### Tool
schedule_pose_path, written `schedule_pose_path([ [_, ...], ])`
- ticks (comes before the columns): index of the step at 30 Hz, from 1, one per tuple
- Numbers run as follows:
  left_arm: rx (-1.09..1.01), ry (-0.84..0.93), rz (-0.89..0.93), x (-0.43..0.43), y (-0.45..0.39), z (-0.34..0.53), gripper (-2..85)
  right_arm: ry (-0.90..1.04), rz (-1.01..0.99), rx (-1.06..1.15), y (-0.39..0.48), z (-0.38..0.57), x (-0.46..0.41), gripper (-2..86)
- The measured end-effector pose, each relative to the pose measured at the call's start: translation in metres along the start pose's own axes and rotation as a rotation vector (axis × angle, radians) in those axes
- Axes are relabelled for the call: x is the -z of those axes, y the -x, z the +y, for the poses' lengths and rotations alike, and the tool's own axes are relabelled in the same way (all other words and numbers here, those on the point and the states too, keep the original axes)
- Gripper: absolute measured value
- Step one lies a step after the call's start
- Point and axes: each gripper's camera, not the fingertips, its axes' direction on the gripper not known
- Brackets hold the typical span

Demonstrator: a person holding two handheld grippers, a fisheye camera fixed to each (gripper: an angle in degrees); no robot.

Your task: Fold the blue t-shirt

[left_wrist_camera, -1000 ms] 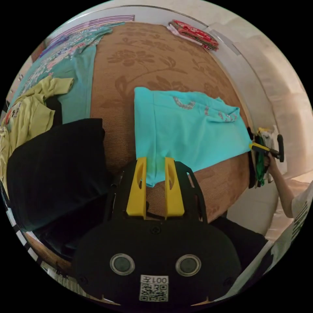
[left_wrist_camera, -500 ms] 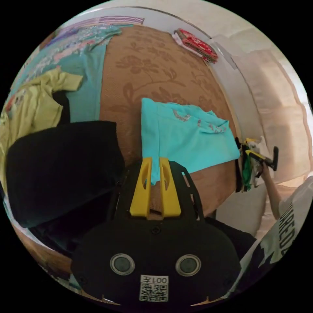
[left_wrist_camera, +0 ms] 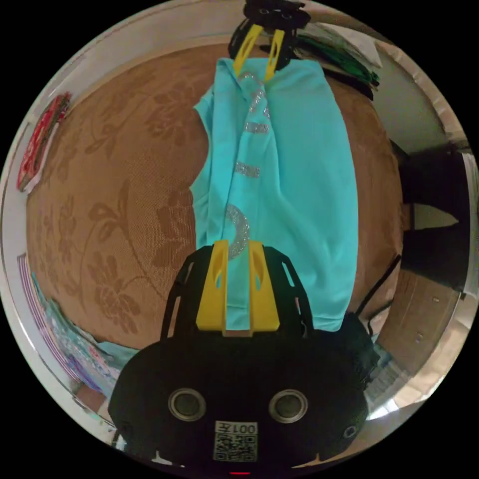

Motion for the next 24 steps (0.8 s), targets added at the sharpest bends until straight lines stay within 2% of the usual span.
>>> schedule_pose_path([
  [4,-0.077,0.082,0.077,-0.006,0.016,-0.029,0.1,0.007,0.015,0.043,-0.010,-0.021,-0.005,3.0],
  [8,0.000,0.070,0.118,0.008,0.034,-0.036,-0.8,-0.087,-0.003,-0.033,-0.030,-0.030,0.016,1.4],
  [13,0.101,0.008,0.074,0.025,0.046,-0.039,-0.5,-0.184,0.008,-0.081,-0.050,-0.037,0.039,1.0],
  [21,0.038,0.049,-0.030,0.044,0.042,-0.064,6.0,-0.160,-0.029,-0.059,-0.067,-0.065,0.026,0.9],
  [24,0.026,0.057,0.002,0.050,0.044,-0.069,5.3,-0.160,-0.033,-0.064,-0.070,-0.070,0.024,0.9],
])
